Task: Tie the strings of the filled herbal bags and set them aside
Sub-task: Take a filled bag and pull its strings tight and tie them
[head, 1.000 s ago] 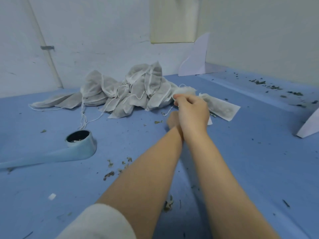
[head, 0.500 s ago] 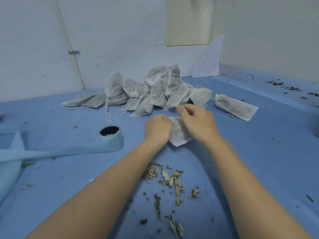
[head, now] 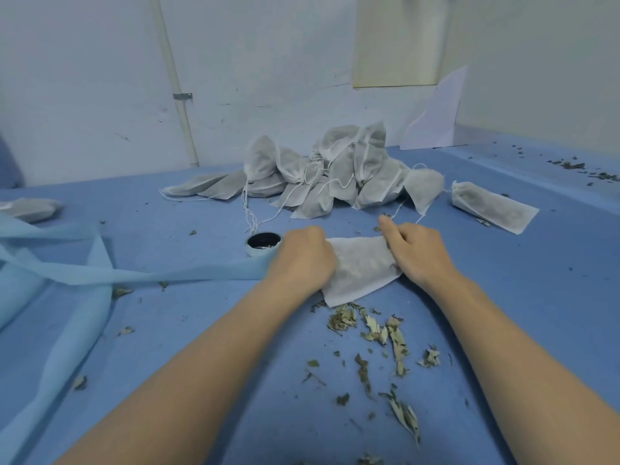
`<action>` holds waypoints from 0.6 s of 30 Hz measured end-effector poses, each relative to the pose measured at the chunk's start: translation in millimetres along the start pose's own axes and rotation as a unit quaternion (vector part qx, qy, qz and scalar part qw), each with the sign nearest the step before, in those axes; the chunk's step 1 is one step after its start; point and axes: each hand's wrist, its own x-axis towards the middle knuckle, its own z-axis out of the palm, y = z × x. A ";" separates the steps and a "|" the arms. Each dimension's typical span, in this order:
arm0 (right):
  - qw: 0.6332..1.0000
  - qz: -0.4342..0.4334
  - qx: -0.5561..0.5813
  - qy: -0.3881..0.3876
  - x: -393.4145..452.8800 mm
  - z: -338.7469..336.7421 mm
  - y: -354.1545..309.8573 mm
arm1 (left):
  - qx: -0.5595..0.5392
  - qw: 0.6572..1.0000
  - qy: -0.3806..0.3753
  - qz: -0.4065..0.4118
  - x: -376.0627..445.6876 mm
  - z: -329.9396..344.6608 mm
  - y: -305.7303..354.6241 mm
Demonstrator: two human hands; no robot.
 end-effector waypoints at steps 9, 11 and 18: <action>0.999 0.011 0.050 0.018 -0.3 -4.8 -16.7 | 0.063 0.979 0.027 0.192 -7.3 15.9 41.6; 0.993 0.024 0.115 0.007 -1.6 -8.0 -20.4 | 0.001 0.987 -0.032 0.155 -4.9 19.9 45.7; 0.984 0.029 0.170 0.048 -2.6 -18.8 -17.9 | 0.009 0.992 -0.058 0.109 -2.2 19.0 38.8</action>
